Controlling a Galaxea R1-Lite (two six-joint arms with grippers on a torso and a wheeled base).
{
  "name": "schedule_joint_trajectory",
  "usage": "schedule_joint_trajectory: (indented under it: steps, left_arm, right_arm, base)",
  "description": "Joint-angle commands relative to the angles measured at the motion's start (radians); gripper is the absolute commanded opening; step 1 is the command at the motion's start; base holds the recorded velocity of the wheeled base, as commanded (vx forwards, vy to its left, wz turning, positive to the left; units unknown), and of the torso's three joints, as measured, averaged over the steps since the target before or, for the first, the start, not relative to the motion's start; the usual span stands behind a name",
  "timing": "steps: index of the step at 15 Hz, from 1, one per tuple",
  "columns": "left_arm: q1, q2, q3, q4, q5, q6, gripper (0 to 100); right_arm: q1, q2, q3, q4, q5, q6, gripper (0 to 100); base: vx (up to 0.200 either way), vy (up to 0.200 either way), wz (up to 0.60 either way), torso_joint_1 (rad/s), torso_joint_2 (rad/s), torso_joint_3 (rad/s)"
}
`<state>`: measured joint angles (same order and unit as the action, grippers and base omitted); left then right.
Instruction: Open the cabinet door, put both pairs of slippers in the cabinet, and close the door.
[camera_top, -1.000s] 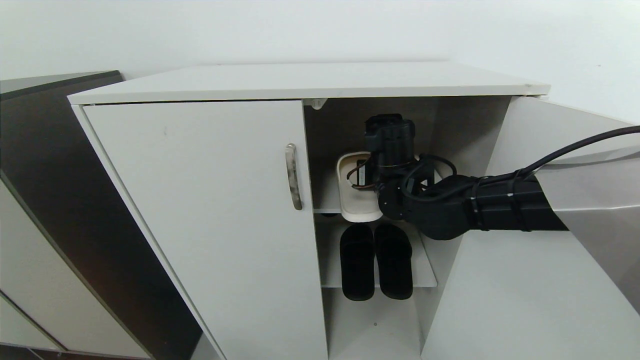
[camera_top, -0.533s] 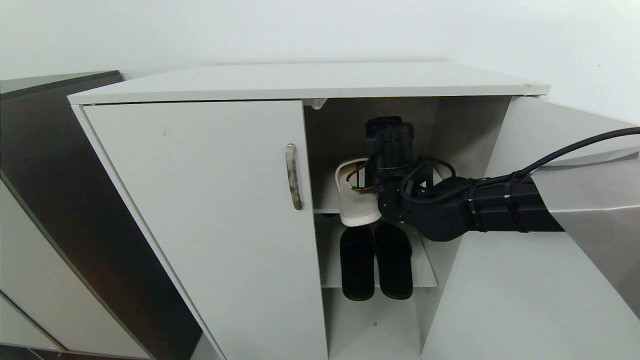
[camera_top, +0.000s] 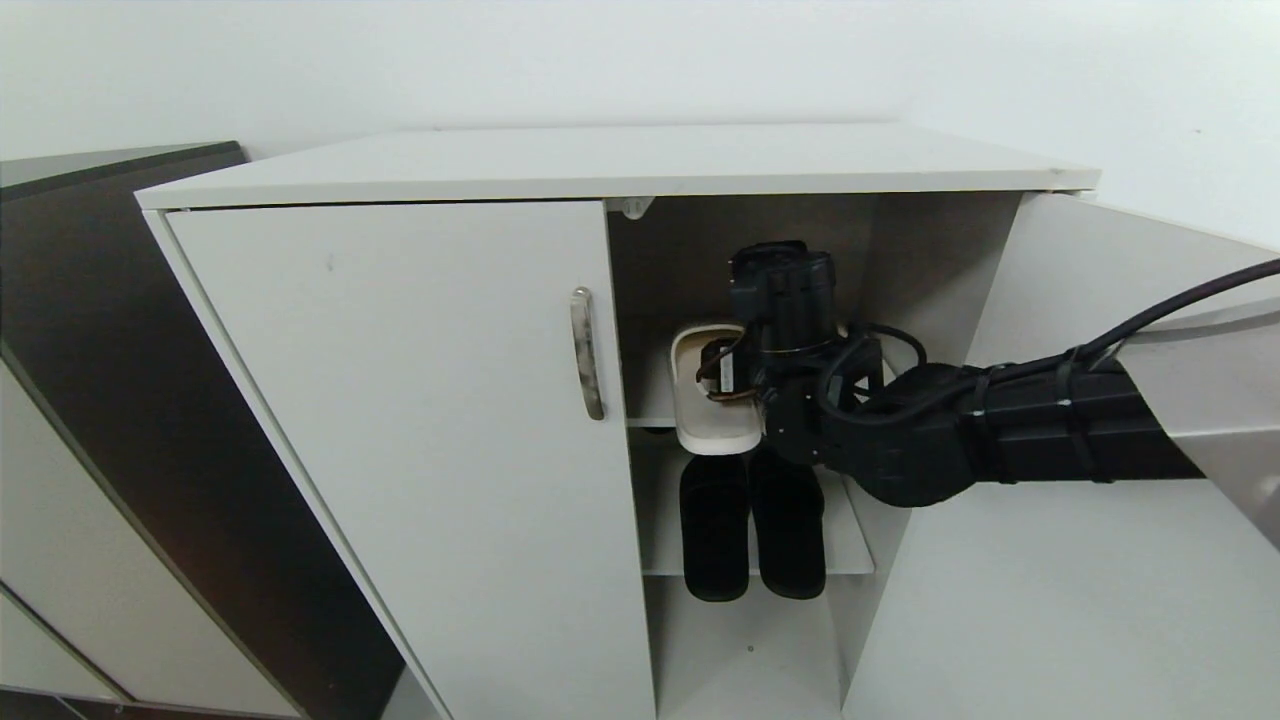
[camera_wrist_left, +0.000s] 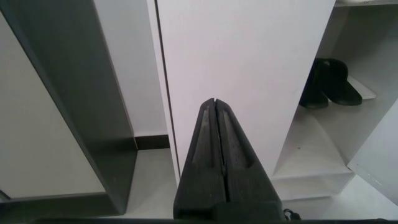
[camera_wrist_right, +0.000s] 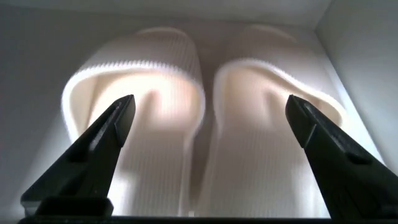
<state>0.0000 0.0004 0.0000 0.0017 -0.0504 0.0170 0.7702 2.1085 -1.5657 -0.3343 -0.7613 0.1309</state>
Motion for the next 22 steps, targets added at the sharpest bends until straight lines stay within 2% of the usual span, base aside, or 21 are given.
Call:
schedule_joint_trajectory:
  steps: [1, 2, 6, 9, 10, 13, 22]
  left_arm:
    - [0.0, 0.0, 0.0, 0.0, 0.0, 0.0, 0]
    - [0.0, 0.001, 0.0, 0.0, 0.0, 0.0, 0]
    - [0.0, 0.0, 0.0, 0.0, 0.0, 0.0, 0]
    - [0.0, 0.001, 0.0, 0.0, 0.0, 0.0, 0]
    - [0.0, 0.0, 0.0, 0.0, 0.0, 0.0, 0]
    - [0.0, 0.001, 0.0, 0.0, -0.002, 0.001, 0]
    - [0.0, 0.001, 0.0, 0.0, -0.002, 0.001, 0]
  right_arm:
    - [0.043, -0.102, 0.119, -0.055, -0.015, -0.002, 100]
    - [0.047, -0.113, 0.139, -0.071, -0.015, -0.004, 100]
    - [0.146, -0.252, 0.411, -0.189, -0.016, -0.002, 100]
    - [0.189, -0.282, 0.498, -0.236, -0.016, 0.0, 100]
    - [0.196, -0.285, 0.513, -0.241, -0.016, 0.0, 0]
    - [0.205, -0.309, 0.555, -0.267, -0.013, -0.002, 0]
    - [0.212, -0.301, 0.567, -0.272, -0.013, -0.002, 0]
  base:
    - [0.0, 0.0, 0.0, 0.0, 0.0, 0.0]
    - [0.0, 0.0, 0.0, 0.0, 0.0, 0.0]
    - [0.0, 0.0, 0.0, 0.0, 0.0, 0.0]
    - [0.0, 0.0, 0.0, 0.0, 0.0, 0.0]
    - [0.0, 0.0, 0.0, 0.0, 0.0, 0.0]
    - [0.0, 0.0, 0.0, 0.0, 0.0, 0.0]
    - [0.0, 0.0, 0.0, 0.0, 0.0, 0.0]
